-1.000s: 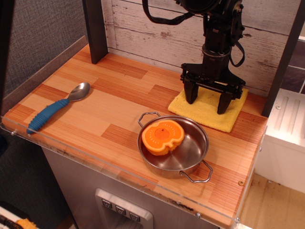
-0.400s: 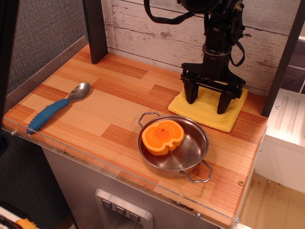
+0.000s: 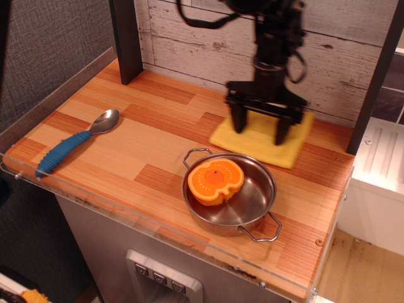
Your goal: Place the napkin to the left and above the pot.
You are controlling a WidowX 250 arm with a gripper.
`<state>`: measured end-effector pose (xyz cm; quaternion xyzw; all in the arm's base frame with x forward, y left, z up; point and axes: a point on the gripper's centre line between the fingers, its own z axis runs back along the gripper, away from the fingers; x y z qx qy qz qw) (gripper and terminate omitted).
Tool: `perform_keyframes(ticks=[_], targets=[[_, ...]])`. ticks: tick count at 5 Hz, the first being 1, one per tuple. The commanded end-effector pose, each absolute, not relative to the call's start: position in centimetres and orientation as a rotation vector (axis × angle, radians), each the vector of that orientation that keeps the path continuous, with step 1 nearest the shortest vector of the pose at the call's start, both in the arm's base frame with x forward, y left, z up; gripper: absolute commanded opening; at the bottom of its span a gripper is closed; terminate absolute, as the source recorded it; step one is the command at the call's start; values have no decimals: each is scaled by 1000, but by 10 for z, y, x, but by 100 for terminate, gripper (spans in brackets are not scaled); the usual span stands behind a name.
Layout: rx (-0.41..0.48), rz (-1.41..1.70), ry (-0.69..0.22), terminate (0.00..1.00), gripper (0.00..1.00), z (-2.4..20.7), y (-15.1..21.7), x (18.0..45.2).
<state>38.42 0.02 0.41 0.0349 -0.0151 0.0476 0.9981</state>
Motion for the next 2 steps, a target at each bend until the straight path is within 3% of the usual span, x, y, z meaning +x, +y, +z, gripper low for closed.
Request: perform_keyframes(ticks=[1, 2], targets=[[70, 185, 35, 0, 100, -6, 93, 362], [68, 160, 46, 0, 100, -3, 114, 363]])
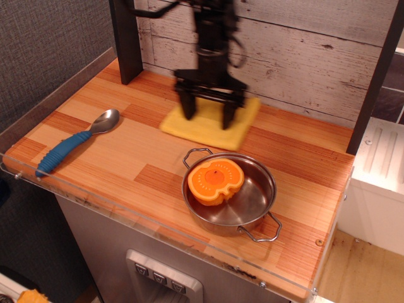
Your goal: Place the napkin to the left and above the pot.
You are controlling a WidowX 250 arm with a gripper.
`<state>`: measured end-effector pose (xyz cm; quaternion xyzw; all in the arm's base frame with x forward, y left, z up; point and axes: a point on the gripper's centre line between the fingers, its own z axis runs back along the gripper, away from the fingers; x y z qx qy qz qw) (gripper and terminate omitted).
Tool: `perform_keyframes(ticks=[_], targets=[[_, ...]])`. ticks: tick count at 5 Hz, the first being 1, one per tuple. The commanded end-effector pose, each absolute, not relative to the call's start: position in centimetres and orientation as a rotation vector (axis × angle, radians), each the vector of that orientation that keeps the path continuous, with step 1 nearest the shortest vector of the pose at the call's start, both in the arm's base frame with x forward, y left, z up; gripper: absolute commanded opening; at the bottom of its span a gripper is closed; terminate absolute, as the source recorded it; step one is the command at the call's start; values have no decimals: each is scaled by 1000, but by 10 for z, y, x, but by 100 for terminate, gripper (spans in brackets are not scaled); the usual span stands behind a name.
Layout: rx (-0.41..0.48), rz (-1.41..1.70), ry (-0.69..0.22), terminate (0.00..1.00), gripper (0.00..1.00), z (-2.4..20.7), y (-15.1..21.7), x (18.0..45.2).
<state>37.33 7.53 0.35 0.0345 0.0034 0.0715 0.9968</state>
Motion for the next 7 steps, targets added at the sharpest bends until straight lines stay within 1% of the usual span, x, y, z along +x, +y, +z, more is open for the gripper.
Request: perform_keyframes(ticks=[1, 2, 3, 4, 5, 6, 7], targets=[[52, 119, 55, 0, 100, 2, 127, 366], [18, 87, 49, 0, 100, -1, 124, 374], [-12, 24, 29, 0, 100, -1, 108, 383], [-20, -6, 5, 0, 100, 7, 100, 385], [-26, -13, -61, 0, 100, 28, 97, 382], [-23, -6, -123, 0, 100, 55, 98, 386], [-21, 4, -159, 0, 100, 80, 100, 387]])
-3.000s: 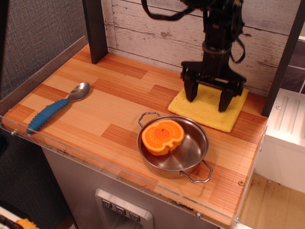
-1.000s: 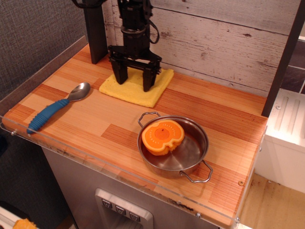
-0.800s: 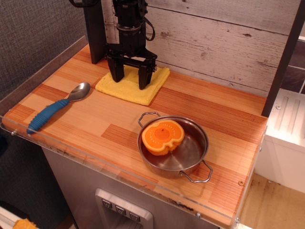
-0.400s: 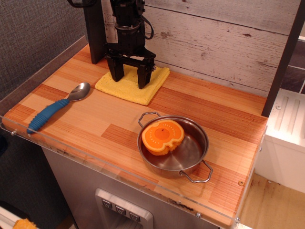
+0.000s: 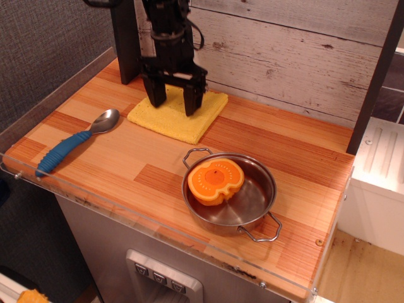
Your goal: Place the napkin to the left and above the pot.
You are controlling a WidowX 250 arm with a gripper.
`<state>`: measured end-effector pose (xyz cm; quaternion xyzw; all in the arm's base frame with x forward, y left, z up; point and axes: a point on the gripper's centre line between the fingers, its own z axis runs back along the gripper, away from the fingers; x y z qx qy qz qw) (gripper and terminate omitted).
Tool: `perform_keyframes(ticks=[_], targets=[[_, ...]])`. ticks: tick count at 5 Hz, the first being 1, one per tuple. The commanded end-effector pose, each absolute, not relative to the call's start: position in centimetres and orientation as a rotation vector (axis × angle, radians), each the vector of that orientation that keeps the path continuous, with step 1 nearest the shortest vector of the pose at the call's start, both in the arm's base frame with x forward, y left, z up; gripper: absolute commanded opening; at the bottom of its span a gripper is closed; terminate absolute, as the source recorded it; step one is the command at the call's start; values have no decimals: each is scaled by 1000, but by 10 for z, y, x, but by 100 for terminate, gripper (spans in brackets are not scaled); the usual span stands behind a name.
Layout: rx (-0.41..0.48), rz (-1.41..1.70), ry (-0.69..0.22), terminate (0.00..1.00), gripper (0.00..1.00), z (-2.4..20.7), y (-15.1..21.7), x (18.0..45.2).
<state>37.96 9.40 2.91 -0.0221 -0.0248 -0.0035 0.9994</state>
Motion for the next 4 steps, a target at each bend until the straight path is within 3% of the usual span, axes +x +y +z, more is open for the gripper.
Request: perform_keyframes(ticks=[1, 2, 4], targets=[[-17, 1, -171, 0, 100, 97, 100, 384], [-13, -7, -172, 0, 100, 113, 93, 378], [-1, -4, -161, 0, 100, 123, 86, 364]])
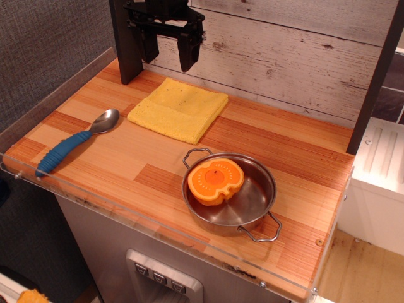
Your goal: Place the napkin to the left and above the pot.
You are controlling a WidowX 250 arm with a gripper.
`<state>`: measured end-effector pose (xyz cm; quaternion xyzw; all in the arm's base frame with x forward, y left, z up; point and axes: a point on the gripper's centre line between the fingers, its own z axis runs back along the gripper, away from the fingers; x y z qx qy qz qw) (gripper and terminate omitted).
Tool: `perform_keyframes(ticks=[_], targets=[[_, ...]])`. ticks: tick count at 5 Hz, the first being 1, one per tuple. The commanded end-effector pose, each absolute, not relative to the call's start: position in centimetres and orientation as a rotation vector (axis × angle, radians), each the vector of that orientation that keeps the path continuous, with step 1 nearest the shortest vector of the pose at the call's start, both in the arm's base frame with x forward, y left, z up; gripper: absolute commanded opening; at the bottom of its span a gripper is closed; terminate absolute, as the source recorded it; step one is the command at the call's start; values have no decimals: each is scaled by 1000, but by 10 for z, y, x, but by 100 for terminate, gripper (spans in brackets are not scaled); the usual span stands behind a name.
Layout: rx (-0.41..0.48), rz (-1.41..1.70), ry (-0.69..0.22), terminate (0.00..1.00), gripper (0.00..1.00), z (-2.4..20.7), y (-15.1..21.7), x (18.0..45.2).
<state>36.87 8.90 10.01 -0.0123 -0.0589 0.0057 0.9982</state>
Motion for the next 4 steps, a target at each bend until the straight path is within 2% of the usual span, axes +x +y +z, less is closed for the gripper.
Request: perform_keyframes(ticks=[1, 3, 4], targets=[[10, 0, -153, 0, 100, 124, 86, 361], [10, 0, -153, 0, 100, 124, 86, 361], [10, 0, -153, 100, 100, 124, 86, 361]])
